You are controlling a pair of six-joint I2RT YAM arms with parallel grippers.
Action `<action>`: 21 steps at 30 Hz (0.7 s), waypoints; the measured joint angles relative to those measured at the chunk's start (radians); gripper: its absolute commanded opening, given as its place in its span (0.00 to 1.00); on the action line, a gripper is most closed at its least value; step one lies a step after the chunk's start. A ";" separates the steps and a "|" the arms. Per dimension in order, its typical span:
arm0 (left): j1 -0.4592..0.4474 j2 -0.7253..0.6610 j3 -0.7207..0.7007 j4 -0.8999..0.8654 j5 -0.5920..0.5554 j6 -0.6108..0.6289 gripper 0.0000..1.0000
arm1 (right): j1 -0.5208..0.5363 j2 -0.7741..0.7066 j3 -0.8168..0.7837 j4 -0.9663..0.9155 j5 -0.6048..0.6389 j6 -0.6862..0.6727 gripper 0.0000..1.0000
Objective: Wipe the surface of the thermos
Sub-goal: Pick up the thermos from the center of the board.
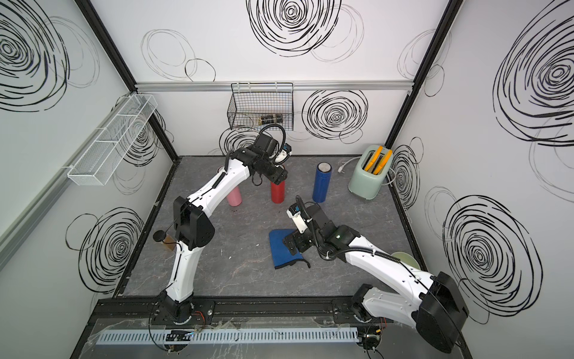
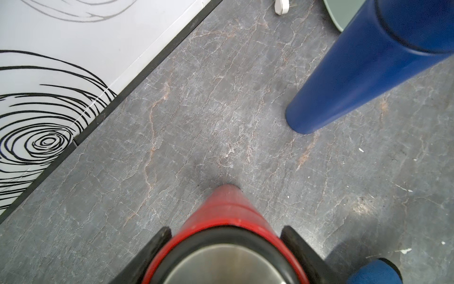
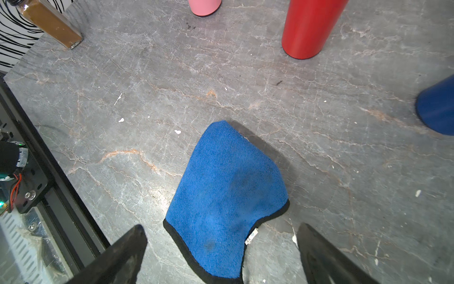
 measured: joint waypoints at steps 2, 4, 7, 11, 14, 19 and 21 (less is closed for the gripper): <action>0.000 0.000 0.000 0.002 0.002 0.001 0.58 | 0.000 0.000 0.000 0.000 0.001 0.000 0.98; 0.000 0.000 -0.001 0.003 0.003 0.001 0.39 | 0.000 0.000 0.000 0.000 0.002 0.000 0.98; 0.000 0.000 -0.006 0.012 0.007 0.000 0.30 | 0.000 0.001 -0.002 0.003 0.002 0.000 0.98; 0.004 -0.011 -0.039 0.056 0.018 -0.001 0.16 | 0.000 0.011 -0.007 0.013 0.002 0.000 0.98; 0.013 -0.036 -0.082 0.076 0.037 -0.003 0.06 | 0.000 0.020 -0.014 0.019 0.010 0.002 0.98; 0.025 -0.085 -0.147 0.074 0.063 -0.010 0.00 | 0.000 0.054 -0.014 0.039 0.016 0.001 0.98; 0.027 -0.107 -0.165 0.051 0.066 -0.013 0.00 | 0.000 0.082 -0.011 0.040 0.017 0.001 0.98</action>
